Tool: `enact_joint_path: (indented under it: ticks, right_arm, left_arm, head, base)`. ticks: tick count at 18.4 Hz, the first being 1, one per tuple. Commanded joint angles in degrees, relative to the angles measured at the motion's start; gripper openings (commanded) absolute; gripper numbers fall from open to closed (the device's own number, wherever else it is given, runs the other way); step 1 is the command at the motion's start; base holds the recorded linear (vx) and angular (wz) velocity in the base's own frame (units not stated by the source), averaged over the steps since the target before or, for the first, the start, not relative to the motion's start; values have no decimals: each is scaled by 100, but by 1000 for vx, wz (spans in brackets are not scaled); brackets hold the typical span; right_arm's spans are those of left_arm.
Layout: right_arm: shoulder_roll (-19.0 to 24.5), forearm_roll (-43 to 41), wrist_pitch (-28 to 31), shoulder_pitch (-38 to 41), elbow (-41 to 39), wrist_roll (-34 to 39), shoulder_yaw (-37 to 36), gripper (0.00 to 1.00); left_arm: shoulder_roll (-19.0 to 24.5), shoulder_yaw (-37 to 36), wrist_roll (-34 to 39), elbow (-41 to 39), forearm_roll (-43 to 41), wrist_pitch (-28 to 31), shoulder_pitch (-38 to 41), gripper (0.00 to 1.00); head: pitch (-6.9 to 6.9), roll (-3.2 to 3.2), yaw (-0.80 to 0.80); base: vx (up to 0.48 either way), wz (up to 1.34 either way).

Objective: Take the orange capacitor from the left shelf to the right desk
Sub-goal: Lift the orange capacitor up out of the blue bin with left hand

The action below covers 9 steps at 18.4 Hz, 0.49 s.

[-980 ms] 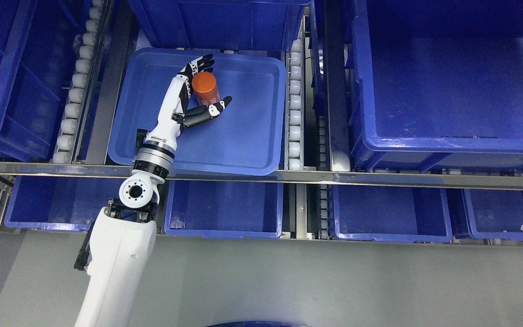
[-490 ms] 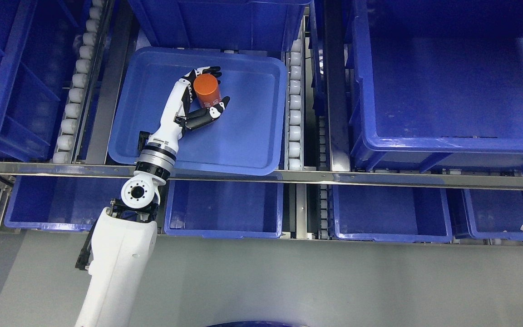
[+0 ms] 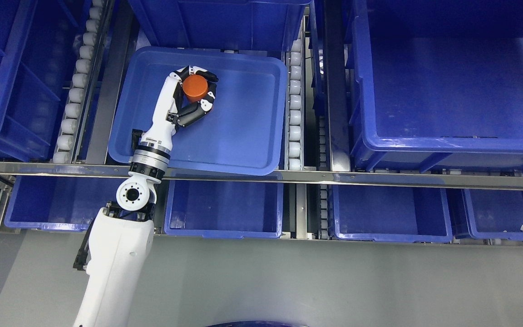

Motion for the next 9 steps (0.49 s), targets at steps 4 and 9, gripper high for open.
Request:
enact_joint_path:
  ticks: [4,9]
  right_arm:
    - [-100,0,-3,193,-132,-4,-70,100]
    - [-100,0,-3,193,-132,-4,-70,100]
  left_arm:
    - [100,175,41,-1415,546,-30,-409,0]
    - [100,342,181,-1566,732,-109,-418,1]
  head:
    - [0,0,0]
    - [0,0,0]
  base:
    - [0,0]
    - [0,0]
